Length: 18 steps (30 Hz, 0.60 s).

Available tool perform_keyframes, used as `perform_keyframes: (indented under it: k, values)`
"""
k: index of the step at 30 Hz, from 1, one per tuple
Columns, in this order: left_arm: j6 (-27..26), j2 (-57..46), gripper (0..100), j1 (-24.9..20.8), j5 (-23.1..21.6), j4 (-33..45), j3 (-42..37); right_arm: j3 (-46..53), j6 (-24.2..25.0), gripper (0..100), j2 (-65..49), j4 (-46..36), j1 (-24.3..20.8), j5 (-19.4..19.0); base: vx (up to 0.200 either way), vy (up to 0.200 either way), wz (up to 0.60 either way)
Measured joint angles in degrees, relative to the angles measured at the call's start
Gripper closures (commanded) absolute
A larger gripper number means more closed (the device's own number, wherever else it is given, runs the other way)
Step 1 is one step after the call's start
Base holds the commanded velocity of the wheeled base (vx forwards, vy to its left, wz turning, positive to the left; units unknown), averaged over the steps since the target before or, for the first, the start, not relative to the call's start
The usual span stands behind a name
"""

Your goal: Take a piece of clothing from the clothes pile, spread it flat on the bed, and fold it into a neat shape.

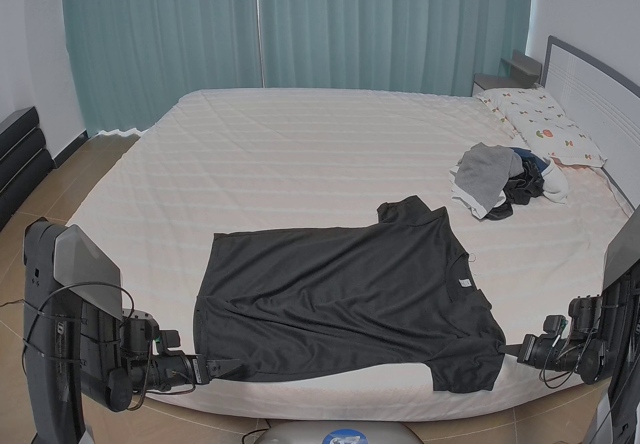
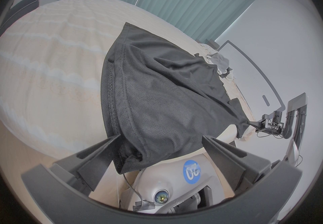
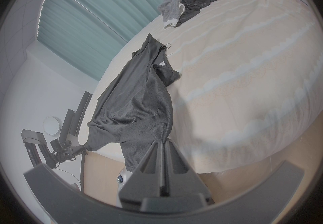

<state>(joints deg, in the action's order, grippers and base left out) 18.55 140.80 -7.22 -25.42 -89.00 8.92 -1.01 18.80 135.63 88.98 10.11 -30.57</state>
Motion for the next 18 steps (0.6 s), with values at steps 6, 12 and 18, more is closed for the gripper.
perform_keyframes:
  k: [6,12,18]
  values:
    - [0.0,1.3,100,-0.3,3.7,-0.1,1.5,0.0,0.2,100,0.0,0.0,0.0,-0.1,0.000,0.000,0.00]
    - [0.4,1.3,100,0.1,4.1,0.1,-0.5,0.0,0.3,100,0.0,0.0,0.0,-0.1,0.000,0.000,0.00]
    - [0.3,-2.1,100,2.9,3.8,0.0,-5.6,0.0,0.5,100,-0.2,0.0,0.1,-0.1,0.000,0.000,0.00]
